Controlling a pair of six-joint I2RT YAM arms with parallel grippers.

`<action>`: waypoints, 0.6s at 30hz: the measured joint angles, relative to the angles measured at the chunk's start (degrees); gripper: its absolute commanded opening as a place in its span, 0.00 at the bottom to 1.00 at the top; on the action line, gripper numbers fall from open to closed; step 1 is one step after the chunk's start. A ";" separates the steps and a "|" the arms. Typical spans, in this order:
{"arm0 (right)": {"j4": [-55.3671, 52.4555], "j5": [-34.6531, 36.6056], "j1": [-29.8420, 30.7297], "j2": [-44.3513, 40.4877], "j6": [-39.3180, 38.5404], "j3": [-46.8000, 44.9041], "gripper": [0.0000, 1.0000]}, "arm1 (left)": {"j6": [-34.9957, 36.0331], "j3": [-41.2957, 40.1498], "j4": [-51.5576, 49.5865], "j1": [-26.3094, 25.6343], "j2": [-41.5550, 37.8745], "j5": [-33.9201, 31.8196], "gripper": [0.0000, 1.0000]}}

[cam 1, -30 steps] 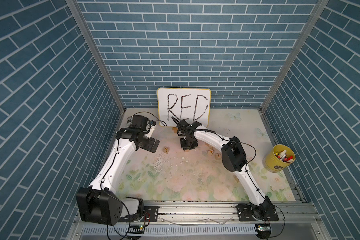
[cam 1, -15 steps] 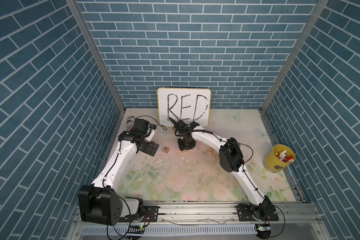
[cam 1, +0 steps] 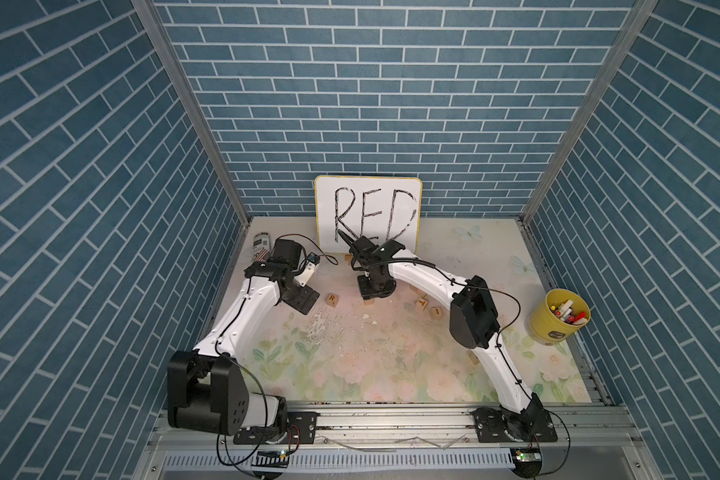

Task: Assemble the uppercase word "red" with letter blocks
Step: Place the letter block at the center of the board, then adjust the letter block at the center of the board.

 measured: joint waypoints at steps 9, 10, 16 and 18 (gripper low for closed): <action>2.05 4.26 -0.09 -13.09 0.07 -11.50 0.45 | 2.95 -1.18 4.04 -2.99 5.55 -1.88 0.93; 2.49 4.68 -0.17 -13.77 0.11 -13.11 0.45 | 3.06 -1.29 4.63 -3.43 6.38 -2.16 0.93; 4.50 6.32 -0.61 -15.50 0.24 -21.03 0.45 | 3.21 -1.40 7.89 -5.38 12.81 -3.56 0.93; 4.96 6.64 -0.72 -15.69 0.24 -22.18 0.45 | 3.26 -1.40 9.01 -6.08 14.67 -4.24 0.93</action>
